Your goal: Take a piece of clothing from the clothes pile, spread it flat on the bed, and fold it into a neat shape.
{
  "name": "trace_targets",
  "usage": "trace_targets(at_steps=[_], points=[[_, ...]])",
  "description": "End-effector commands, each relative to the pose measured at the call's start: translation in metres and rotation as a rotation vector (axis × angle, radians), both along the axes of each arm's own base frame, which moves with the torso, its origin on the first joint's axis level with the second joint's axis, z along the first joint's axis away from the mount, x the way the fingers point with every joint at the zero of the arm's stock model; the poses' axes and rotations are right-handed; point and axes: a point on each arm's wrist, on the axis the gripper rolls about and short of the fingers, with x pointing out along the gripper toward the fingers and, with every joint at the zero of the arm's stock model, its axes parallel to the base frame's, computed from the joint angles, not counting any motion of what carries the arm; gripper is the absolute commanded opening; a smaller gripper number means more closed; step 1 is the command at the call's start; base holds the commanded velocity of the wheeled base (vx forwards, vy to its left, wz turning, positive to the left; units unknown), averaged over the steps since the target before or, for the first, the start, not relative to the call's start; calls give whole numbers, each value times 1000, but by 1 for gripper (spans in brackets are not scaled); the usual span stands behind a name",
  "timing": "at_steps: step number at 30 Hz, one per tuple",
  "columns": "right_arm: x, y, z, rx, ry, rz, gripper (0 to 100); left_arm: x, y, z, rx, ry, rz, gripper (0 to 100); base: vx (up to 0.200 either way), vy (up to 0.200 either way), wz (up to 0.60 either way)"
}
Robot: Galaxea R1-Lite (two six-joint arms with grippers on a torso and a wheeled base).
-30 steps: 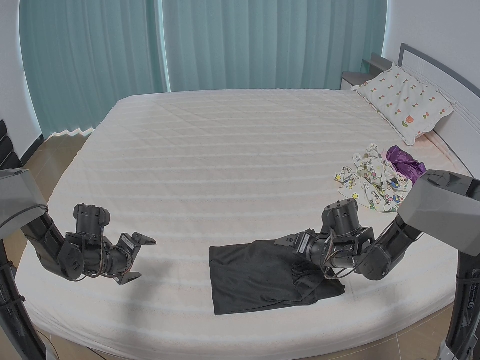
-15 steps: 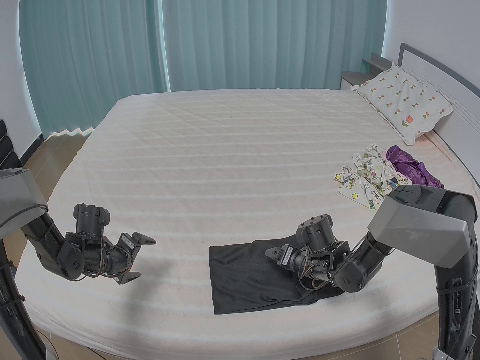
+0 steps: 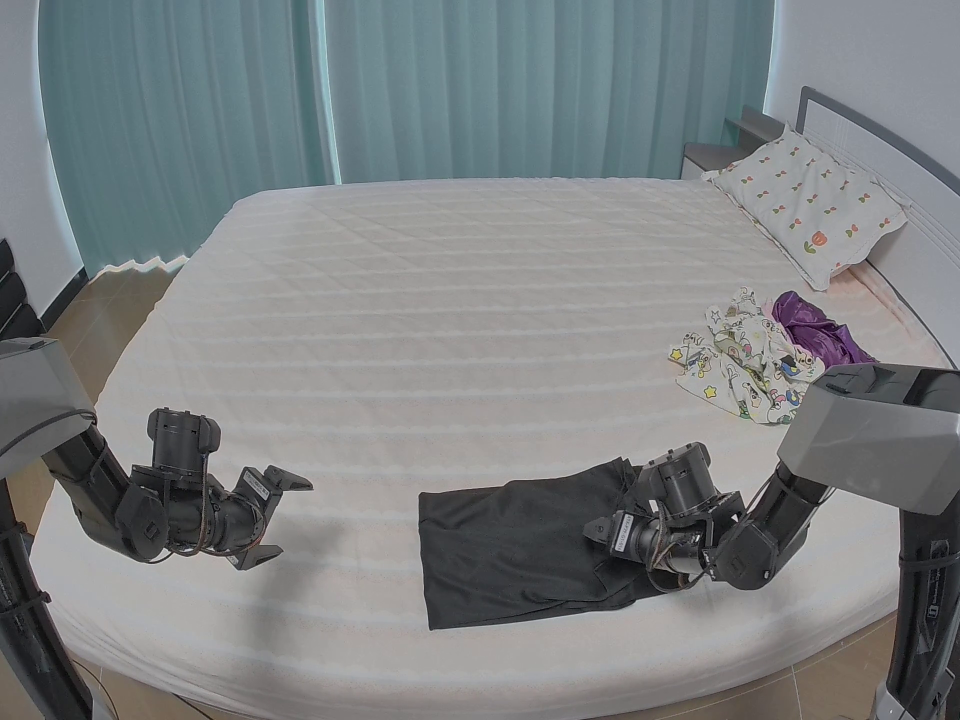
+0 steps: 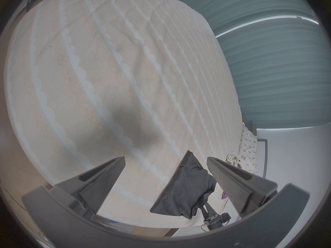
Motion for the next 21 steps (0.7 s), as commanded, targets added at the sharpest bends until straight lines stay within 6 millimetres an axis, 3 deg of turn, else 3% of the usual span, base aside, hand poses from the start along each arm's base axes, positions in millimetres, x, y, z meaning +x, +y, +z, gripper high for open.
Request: trace_targets(at_steps=[1,13,21], points=[[-10,-23,2,-34,31,-28,100,0,0,0,-1,1,1,100,0,0,0],[-22,-63,-2,-138,92,-46,100,0,0,0,0,1,0,100,0,0,0],[-26,-76,15,-215,55,-48,100,0,0,0,-1,1,1,100,0,0,0]])
